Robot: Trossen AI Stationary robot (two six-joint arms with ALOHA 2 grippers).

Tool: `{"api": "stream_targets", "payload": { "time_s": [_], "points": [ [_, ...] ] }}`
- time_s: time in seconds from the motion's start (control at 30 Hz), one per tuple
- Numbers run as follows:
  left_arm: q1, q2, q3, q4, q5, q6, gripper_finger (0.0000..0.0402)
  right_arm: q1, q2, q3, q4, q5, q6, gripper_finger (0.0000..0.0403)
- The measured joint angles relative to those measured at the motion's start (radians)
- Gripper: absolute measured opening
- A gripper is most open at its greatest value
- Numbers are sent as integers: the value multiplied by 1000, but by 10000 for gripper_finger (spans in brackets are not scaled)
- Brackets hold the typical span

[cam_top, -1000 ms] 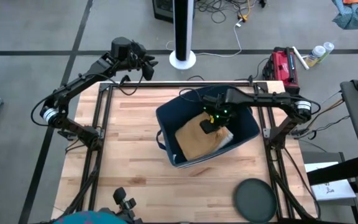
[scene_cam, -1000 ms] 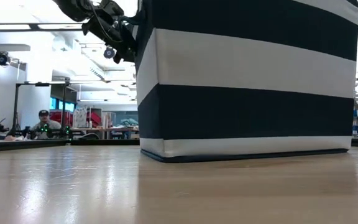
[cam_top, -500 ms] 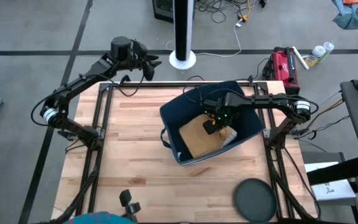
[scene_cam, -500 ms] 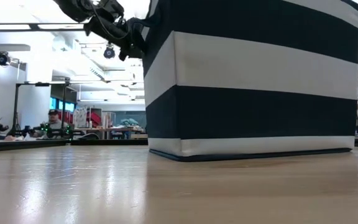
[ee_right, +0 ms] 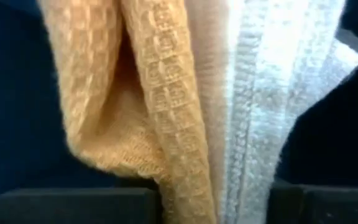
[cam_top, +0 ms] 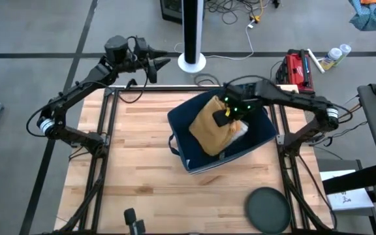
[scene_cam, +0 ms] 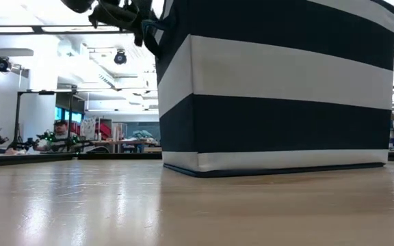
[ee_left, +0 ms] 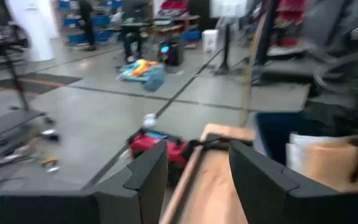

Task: Fold kitchen towel into neat rectangle
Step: Put the stacked towels into the blue laundry bin

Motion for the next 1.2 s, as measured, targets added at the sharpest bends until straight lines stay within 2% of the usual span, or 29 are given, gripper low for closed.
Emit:
{"api": "stream_targets", "payload": {
  "time_s": [0.27, 0.5, 0.6, 0.7, 0.97, 1.2],
  "points": [
    [-88, -95, 0, 3, 15, -40, 155, -2, -50, 264, 5, -23, 26, 70],
    [-165, -141, 0, -14, 14, -186, 169, -2, -60, 542, 59, -25, -51, 70],
    [-226, -133, -4, -43, -19, -151, 172, -3, -60, 635, 140, -68, -82, 70],
    [-306, -109, -24, -61, -108, -101, 173, -2, -60, 710, 223, -122, -104, 70],
    [-469, -12, -75, -2, -320, 31, 174, -2, -58, 789, 290, -186, -123, 70],
    [-531, 112, -49, 121, -337, -13, 174, 0, -36, 789, 341, -208, -101, 70]
  ]
}}
